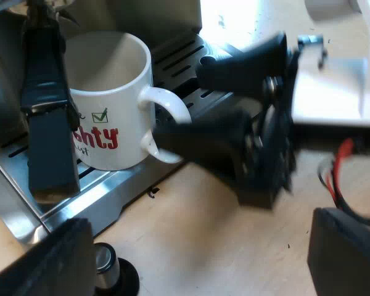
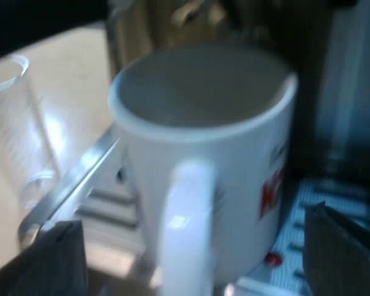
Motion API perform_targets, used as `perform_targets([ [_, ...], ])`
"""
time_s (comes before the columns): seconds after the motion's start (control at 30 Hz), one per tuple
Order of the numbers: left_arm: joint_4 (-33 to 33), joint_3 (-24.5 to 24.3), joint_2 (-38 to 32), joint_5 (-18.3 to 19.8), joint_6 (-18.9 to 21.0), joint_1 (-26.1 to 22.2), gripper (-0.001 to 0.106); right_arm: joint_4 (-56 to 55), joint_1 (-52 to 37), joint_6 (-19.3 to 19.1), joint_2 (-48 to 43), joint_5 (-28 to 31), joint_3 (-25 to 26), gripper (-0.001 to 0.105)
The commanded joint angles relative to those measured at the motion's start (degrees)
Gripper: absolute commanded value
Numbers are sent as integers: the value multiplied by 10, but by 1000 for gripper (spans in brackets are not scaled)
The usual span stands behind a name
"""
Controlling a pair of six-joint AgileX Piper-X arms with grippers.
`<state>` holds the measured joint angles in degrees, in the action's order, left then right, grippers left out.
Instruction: Place mug into machine
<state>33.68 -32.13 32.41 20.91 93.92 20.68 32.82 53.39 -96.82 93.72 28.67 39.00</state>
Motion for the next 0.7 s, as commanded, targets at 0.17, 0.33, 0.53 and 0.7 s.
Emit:
perform_targets([
  [0.17, -4, -1, 0, -5, 8, 2, 71, 18, -26, -12, 7, -66, 7, 72],
  [0.33, -4, -1, 0, -5, 8, 2, 71, 22, -29, -12, 26, -67, 17, 72],
  [0.53, -4, -1, 0, -5, 7, 2, 71, 27, -29, -20, 58, -67, 52, 72],
  [0.7, -4, -1, 0, -5, 7, 2, 71, 30, -38, -24, 84, -67, 76, 72],
])
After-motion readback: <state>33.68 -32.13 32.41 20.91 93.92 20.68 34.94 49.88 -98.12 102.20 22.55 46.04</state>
